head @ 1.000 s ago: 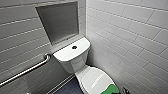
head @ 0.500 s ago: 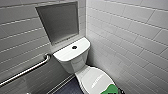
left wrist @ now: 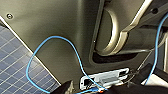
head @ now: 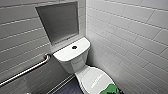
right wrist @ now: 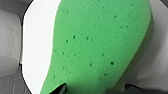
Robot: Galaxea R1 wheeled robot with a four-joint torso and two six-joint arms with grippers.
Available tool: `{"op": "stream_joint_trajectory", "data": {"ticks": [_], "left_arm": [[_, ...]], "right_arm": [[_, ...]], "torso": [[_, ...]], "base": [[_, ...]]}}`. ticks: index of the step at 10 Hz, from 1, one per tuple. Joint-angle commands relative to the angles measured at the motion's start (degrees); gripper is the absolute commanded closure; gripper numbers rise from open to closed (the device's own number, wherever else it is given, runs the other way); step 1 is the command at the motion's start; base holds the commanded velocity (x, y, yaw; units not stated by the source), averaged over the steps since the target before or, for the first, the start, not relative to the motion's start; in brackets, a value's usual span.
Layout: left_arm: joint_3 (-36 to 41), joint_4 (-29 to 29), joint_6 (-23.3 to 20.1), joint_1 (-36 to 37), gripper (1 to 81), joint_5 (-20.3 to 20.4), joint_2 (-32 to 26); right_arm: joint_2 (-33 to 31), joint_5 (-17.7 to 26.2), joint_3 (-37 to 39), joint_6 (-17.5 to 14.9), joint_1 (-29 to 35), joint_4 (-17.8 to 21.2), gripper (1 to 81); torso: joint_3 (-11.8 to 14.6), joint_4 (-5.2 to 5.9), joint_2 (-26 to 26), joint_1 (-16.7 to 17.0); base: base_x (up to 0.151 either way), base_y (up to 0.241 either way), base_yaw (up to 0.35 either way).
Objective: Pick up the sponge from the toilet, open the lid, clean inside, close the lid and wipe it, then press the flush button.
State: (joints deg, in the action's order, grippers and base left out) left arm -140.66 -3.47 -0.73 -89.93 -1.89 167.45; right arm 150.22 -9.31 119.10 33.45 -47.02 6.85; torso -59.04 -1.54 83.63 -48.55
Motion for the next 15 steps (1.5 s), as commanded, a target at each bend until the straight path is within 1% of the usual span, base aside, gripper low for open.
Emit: {"op": "stream_joint_trajectory", "data": {"ticks": [1,2,3,5,7,9,10,12,13,14,15], "left_arm": [[0.64,-0.48,0.12,-1.7,1.0,-5.49,-0.53],[0.64,-0.48,0.12,-1.7,1.0,-5.49,-0.62],[0.64,-0.57,0.12,-1.7,1.0,-6.53,-0.7],[0.64,-0.57,0.12,-1.7,1.0,-7.33,-0.62],[0.64,-0.57,0.12,-1.7,1.0,-8.03,-0.62],[0.64,-0.57,0.12,-1.7,1.0,-8.48,-0.53],[0.73,-0.48,0.03,-1.7,1.0,-8.48,-0.45],[0.64,-0.39,0.03,-1.62,1.0,-8.48,-0.01],[0.64,-0.31,0.03,-1.44,1.0,-8.31,-0.01],[0.99,-0.3,0.03,-0.83,1.0,-7.95,-0.01],[1.87,-0.22,-0.06,0.13,1.0,-7.87,-0.01]], "right_arm": [[0.54,-2.29,-0.72,-0.05,3.99,-3.6,1.0],[1.24,-4.49,-0.55,-0.05,3.02,-5.18,1.0],[2.12,-6.16,-0.02,0.04,2.58,-6.93,1.0],[2.91,-6.41,1.38,0.04,1.44,-7.2,1.0],[3.7,-8.44,3.84,0.04,0.3,-7.12,1.0],[3.62,-9.23,3.85,-0.05,-0.32,-7.47,1.0],[3.35,-10.2,3.58,0.12,-0.4,-8.17,81.1],[1.33,-10.46,0.68,0.12,0.12,-8.17,81.1],[-1.57,-10.29,-3.18,0.39,1.0,-7.99,81.1],[-5.52,-9.76,-8.81,0.47,1.17,-8.08,81.1],[-11.39,-9.41,-16.25,0.39,0.74,-8.35,81.1]], "torso": [[0.0,0.0,0.0,0.0],[0.0,0.0,0.0,0.0],[0.0,0.0,0.0,-0.02],[0.0,0.0,0.0,-0.02],[0.0,0.0,0.0,-0.02],[0.0,0.0,0.0,-0.02],[0.0,0.0,0.02,-0.02],[0.0,0.0,0.02,-0.02],[0.0,0.0,0.02,-0.02],[0.0,0.0,0.02,-0.02],[0.0,0.0,0.02,-0.05]], "base": [[0.0,0.0,0.0],[0.0,0.0,0.0],[0.0,0.0,0.0],[0.0,0.0,0.0],[0.0,0.0,0.0],[0.0,0.0,0.0],[0.0,0.0,0.0],[0.0,0.0,0.0],[0.0,0.0,0.0],[0.0,0.0,0.0],[0.0,0.0,0.0]]}}
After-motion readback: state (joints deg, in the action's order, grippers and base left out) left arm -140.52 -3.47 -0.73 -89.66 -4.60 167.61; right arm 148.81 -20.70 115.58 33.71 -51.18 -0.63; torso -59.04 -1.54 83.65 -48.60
